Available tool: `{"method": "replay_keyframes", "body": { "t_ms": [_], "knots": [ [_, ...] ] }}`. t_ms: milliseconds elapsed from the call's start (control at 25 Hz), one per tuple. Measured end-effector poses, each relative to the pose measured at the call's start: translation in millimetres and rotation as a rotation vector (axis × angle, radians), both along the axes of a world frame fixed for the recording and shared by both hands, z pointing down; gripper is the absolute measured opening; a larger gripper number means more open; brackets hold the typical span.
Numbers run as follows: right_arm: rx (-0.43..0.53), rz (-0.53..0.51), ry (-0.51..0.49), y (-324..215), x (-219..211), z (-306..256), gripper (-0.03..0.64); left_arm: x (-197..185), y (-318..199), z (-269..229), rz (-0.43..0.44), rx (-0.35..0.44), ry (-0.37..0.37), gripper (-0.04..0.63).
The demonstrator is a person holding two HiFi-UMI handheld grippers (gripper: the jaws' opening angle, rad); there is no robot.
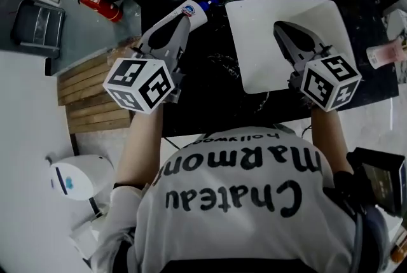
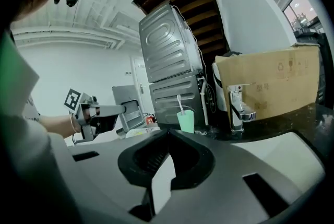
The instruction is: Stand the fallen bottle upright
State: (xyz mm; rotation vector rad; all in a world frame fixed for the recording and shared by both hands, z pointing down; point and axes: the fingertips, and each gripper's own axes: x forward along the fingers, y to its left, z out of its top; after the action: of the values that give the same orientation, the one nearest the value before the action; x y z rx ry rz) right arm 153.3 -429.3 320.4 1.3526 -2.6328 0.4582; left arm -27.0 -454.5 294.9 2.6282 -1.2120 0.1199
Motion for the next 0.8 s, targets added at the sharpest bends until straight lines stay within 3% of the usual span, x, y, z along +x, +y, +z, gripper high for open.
{"method": "replay_keyframes", "body": {
  "t_ms": [120, 320, 520, 800],
  "knots": [
    [-0.024, -0.04, -0.025, -8.1, 7.9, 12.8, 0.014, 6.5, -23.7, -2.4, -0.007, 0.007, -0.053, 0.012],
    [-0.042, -0.119, -0.064, -13.2, 15.1, 29.5, 0.014, 34.9, -59.8, 23.0, 0.055, -0.066, -0.316, 0.012],
    [-0.076, -0.161, -0.084, -9.2, 32.1, 49.7, 0.014, 60.3, -78.9, 60.4, 0.1, -0.165, -0.485, 0.014],
    [-0.113, -0.145, -0.157, -19.2, 60.1, 66.7, 0.014, 61.6, -98.3, 107.4, 0.119, -0.283, -0.781, 0.014]
  ]
}}
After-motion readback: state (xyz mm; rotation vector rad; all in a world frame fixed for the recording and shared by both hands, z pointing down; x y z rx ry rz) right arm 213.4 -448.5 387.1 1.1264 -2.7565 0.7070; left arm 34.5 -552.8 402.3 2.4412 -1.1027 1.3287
